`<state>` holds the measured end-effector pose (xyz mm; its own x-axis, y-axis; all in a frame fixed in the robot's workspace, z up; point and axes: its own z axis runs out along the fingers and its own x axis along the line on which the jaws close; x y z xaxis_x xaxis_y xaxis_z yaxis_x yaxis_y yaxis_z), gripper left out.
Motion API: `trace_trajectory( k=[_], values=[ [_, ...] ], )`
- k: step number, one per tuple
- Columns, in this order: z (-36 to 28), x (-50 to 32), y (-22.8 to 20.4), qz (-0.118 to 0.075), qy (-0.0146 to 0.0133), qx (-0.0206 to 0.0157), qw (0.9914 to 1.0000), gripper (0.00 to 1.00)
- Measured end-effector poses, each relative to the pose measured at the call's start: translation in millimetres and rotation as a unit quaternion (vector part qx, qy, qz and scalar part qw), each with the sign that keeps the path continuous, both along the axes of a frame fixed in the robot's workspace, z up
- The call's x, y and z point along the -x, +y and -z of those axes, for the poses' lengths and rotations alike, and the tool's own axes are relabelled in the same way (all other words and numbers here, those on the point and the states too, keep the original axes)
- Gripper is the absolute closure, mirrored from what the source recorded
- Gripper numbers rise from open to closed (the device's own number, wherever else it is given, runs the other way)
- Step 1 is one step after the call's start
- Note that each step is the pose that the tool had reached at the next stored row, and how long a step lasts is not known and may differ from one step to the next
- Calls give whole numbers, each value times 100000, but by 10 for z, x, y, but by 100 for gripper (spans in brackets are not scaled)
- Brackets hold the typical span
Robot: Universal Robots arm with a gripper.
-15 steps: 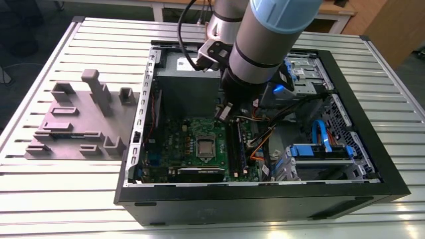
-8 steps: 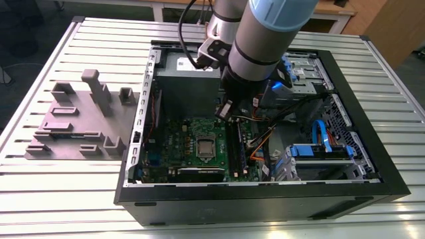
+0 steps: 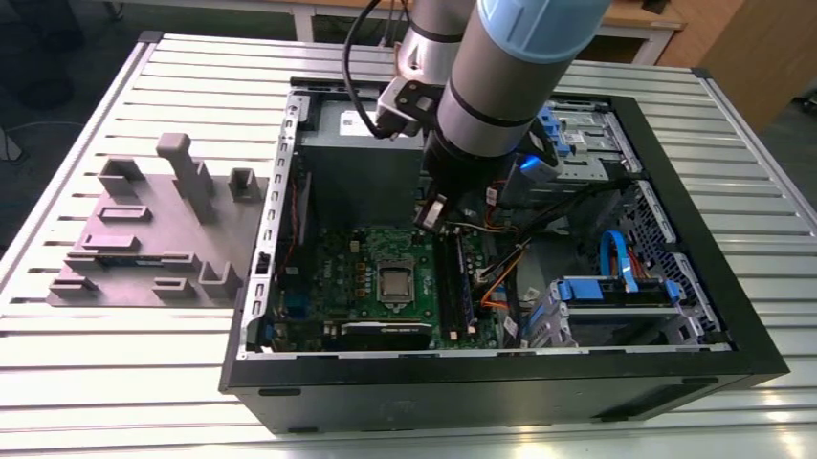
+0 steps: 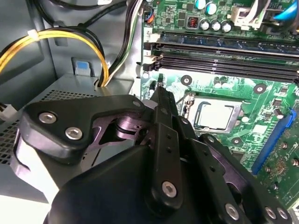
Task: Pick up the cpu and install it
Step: 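Install the first cpu locking lever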
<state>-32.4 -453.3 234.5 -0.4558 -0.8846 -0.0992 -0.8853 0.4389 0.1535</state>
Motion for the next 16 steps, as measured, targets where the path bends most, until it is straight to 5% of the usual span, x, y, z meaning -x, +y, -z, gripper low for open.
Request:
trace_trajectory(
  k=[16],
  values=[
    [-14,5,-7,-44,7,2594,99966,90]
  ],
)
